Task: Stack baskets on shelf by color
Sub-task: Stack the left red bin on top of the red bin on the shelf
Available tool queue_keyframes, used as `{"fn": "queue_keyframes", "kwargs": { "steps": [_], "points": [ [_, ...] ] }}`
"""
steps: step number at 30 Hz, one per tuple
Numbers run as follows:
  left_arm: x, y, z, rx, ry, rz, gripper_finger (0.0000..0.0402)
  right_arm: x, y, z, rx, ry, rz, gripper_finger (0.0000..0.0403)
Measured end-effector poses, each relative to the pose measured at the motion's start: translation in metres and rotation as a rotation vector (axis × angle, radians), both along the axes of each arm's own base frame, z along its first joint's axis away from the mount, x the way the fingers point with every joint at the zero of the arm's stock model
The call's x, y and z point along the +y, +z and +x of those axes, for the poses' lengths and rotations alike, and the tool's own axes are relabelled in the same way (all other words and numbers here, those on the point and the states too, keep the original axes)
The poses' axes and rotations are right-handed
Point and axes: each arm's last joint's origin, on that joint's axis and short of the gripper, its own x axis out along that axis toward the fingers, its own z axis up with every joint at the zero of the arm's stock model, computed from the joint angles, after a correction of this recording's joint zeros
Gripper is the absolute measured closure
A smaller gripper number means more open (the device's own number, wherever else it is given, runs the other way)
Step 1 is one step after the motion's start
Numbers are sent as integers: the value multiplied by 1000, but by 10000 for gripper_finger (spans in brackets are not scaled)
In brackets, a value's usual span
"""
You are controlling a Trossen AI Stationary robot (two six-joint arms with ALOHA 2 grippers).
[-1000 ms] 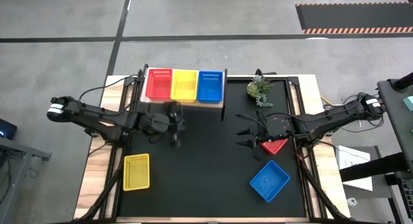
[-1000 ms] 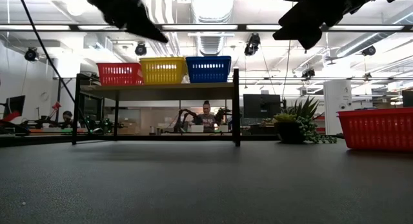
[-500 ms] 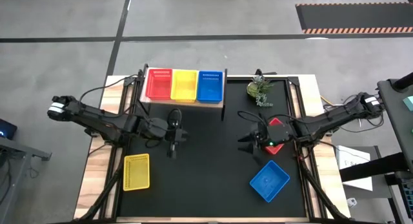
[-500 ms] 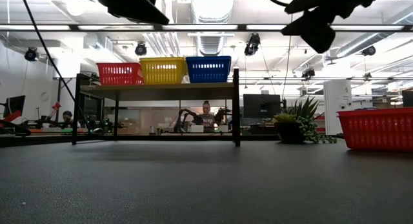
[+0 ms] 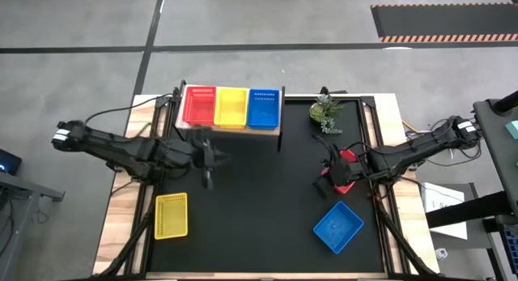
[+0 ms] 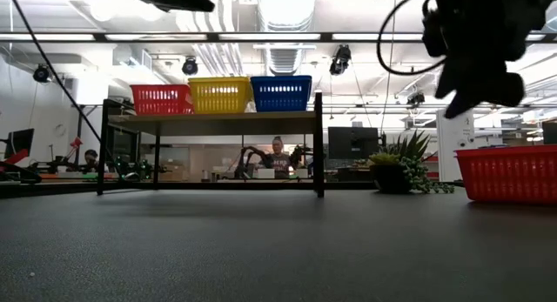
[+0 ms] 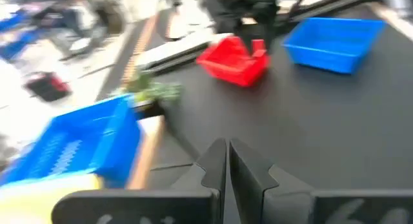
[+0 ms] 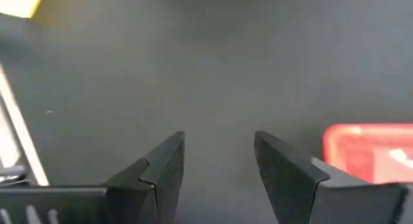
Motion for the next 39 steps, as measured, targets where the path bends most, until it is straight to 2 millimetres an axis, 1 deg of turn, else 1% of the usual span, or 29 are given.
{"fn": "queue_keyframes", "kwargs": {
  "steps": [7,11,14,19,22,24,27,32,39],
  "points": [
    [15,31,-39,-182,236,36,398,-2,-3,-7,90,-75,32,225],
    [19,42,-56,-265,262,8,398,-3,4,-10,214,-113,11,225],
    [20,46,-62,-287,263,-1,398,-2,4,-7,313,-121,-22,225],
    [20,46,-61,-288,261,3,398,3,-5,9,397,-92,-55,225],
    [19,43,-57,-272,259,10,398,4,-11,13,500,-87,-91,225],
    [18,42,-54,-260,258,15,398,4,-12,14,575,-85,-120,225],
    [17,39,-49,-243,257,21,398,5,-10,18,637,-76,-156,225],
    [16,36,-45,-224,256,28,398,6,-8,29,626,-41,-231,234],
    [16,36,-43,-212,247,66,398,7,-18,34,652,-31,-261,273]
  ]
}}
